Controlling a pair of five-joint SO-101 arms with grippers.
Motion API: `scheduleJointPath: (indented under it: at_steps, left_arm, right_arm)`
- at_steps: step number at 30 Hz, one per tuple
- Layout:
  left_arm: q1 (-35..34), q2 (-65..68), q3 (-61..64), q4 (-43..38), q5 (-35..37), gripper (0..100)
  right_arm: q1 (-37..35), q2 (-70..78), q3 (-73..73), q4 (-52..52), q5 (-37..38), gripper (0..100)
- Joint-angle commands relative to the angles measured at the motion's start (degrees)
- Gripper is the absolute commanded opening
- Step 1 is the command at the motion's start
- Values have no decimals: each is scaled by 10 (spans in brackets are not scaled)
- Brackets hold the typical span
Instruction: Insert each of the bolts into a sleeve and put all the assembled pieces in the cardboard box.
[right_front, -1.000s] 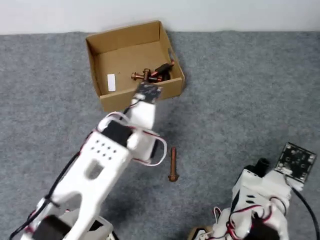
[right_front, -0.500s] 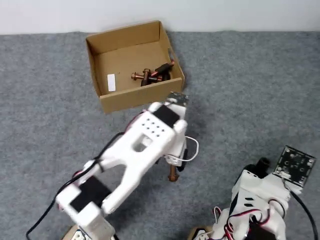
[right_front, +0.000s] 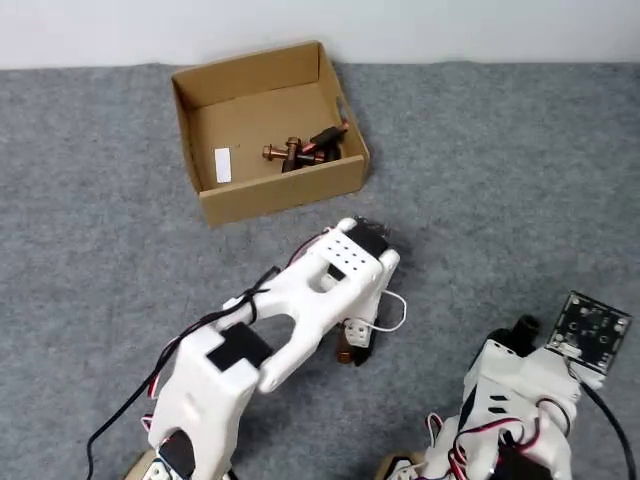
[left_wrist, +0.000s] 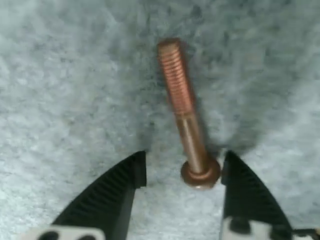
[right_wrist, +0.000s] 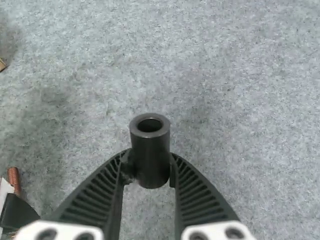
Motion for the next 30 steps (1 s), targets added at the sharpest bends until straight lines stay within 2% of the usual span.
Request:
scheduleJointPath:
  at_steps: [1,3,9,14,19,24,27,30]
  left_arm:
    - [4,9,-22,-18,5,116]
    - [4,9,-24,-15,4,0]
    - [3,8,-55,51,35,6]
    - [2,-8,-77,76,11,6]
    - [-11,-74,-77,76,-105,6]
    - [-76,-133,-77,76,-240,6]
    - [-119,-167,-77,76,-360,6]
    - [-153,-200,-77,76,-542,6]
  right_arm:
    - [7,-4,-2,-15,-4,8]
    - [7,-4,-2,-15,-4,8]
    - [7,-7,-2,-15,-4,8]
    - [7,-8,-2,-15,-4,8]
    - [7,-8,-2,-15,-4,8]
    - [7,-8,-2,-14,-4,8]
    - [7,-8,-2,-14,-4,8]
    - [7,-8,-2,-14,-4,8]
